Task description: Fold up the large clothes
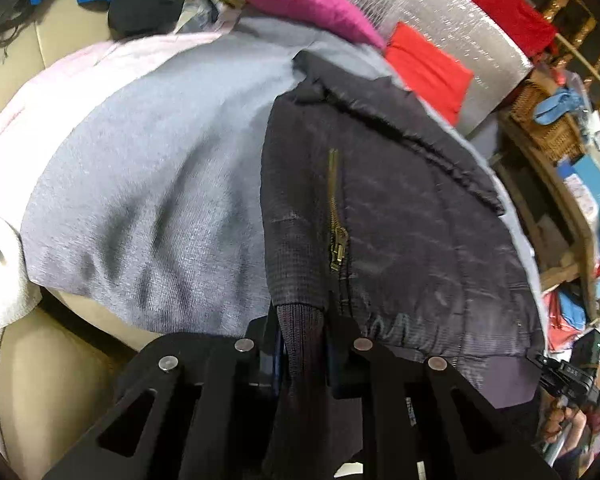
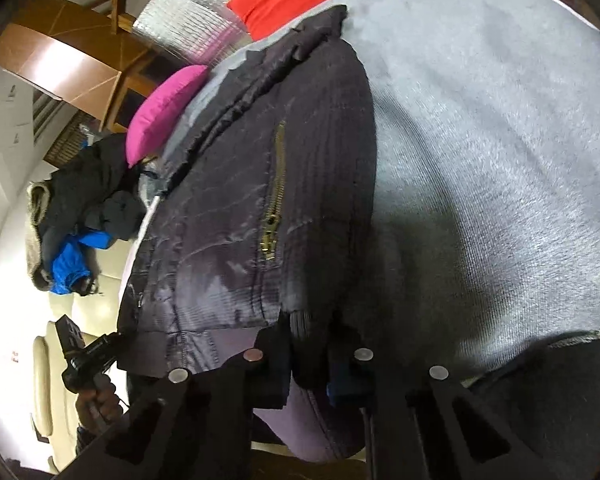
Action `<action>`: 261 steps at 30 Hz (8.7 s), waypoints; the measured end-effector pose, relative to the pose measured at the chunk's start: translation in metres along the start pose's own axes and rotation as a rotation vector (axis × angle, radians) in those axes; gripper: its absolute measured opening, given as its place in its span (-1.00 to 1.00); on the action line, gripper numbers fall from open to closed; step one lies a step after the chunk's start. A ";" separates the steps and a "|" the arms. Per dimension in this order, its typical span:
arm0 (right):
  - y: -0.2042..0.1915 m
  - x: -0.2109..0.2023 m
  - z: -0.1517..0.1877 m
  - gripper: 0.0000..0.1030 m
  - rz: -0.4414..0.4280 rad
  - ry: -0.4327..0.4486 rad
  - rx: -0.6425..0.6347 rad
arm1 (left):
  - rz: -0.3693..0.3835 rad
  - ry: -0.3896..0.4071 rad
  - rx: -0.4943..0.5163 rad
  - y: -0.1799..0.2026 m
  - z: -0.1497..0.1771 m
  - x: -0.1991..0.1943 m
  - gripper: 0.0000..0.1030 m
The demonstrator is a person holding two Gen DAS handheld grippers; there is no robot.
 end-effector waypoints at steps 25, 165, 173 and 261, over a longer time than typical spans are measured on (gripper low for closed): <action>-0.032 -0.067 -0.026 -0.79 -0.408 0.075 0.048 | 0.222 0.245 -0.001 0.025 -0.075 -0.068 -0.68; -0.119 0.208 -0.447 -0.57 0.044 0.145 0.011 | -0.166 0.085 -0.072 0.007 -0.425 0.245 0.40; -0.135 0.160 -0.451 0.95 0.034 0.280 0.022 | -0.220 0.215 -0.085 -0.003 -0.427 0.190 0.54; -0.114 0.185 -0.446 0.66 0.360 0.176 -0.276 | -0.277 0.075 0.258 0.001 -0.410 0.236 0.40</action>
Point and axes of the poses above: each gripper's, at about its wrist camera, not at the fingertips, and x roughly the way its jaws point, y to its right, z to its underside, the point moved 4 cm from there along x, roughly the way its jaws point, and after that the axes turned 10 degrees about x, right-handed, at the moved point
